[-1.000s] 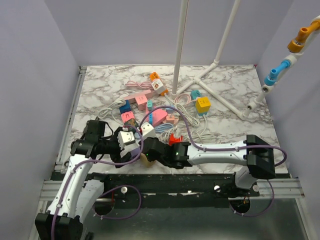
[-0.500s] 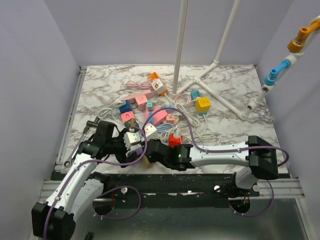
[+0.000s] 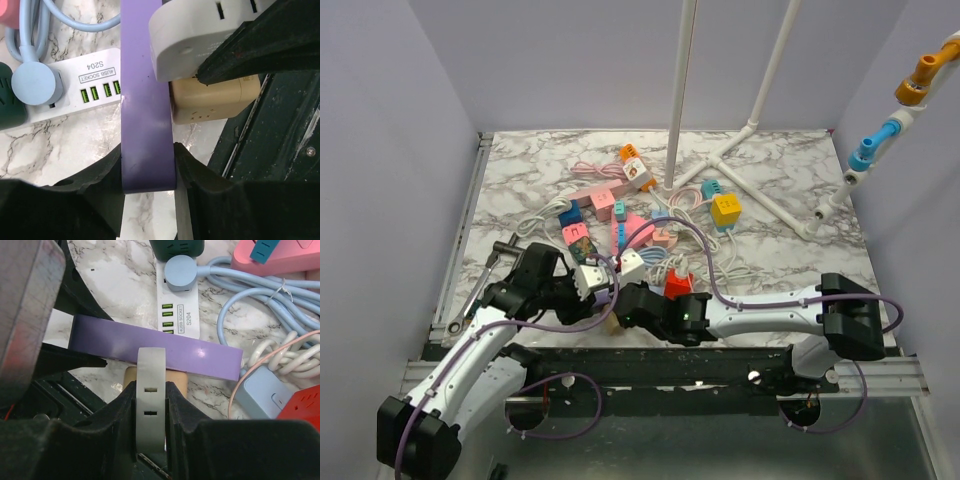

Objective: Pull the plug off the socket
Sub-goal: Remove the plug from the socket.

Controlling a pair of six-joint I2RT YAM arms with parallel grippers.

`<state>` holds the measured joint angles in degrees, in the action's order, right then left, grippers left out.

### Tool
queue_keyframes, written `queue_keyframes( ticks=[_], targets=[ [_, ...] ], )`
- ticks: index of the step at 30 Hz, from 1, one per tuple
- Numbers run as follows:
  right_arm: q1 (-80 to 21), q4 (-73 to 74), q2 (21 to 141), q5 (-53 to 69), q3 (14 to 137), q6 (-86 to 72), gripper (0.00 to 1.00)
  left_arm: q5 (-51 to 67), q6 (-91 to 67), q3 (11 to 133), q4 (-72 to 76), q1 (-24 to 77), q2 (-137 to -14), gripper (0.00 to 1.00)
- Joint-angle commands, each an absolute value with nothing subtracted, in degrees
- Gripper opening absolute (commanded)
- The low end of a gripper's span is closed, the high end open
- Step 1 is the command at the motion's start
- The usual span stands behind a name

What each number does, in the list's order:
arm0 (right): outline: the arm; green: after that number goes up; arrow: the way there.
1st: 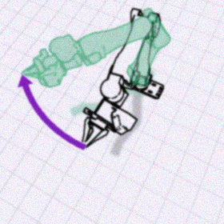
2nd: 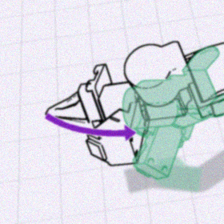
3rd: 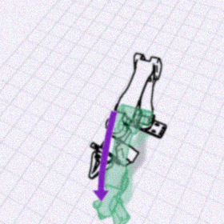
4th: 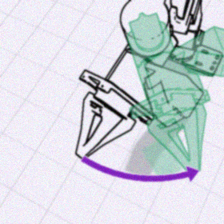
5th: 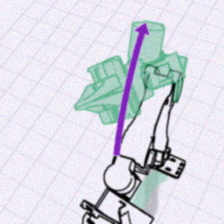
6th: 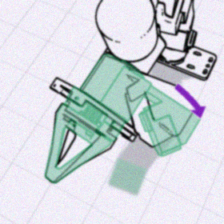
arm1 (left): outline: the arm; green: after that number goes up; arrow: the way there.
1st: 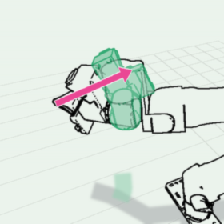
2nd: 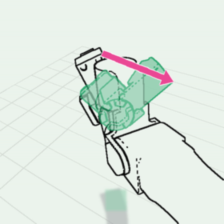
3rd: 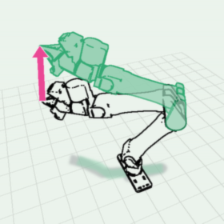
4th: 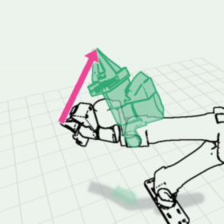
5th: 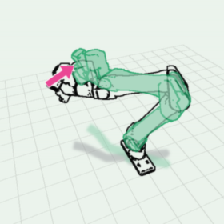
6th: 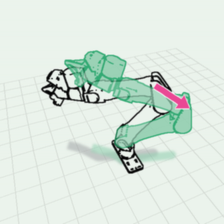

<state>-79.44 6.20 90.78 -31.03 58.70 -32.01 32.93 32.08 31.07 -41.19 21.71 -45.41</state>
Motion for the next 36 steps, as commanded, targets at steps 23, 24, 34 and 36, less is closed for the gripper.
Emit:
queue_keyframes(
  ticks=[23, 24, 34, 36],
  targets=[
    [-79.9, 3.7, 79.8, -39.1, 54.7, -34.9, 0.01, 1.0, 27.2, 27.1, -35.8, 30.6, -48.2, 0.00],
    [-79.9, 4.0, 79.7, -39.2, 55.0, -34.6, 0.01, 0.5, 26.9, 27.4, -35.9, 30.8, -48.6, 0.00],
    [-80.2, 8.6, 74.4, -42.9, 55.2, -33.8, 0.01, -2.6, 25.9, 28.1, -35.3, 31.6, -49.0, 0.00],
    [-80.2, 11.8, 73.0, -46.6, 54.8, -34.7, 0.01, -2.0, 25.5, 28.7, -35.9, 31.6, -48.7, 0.00]
  ],
)
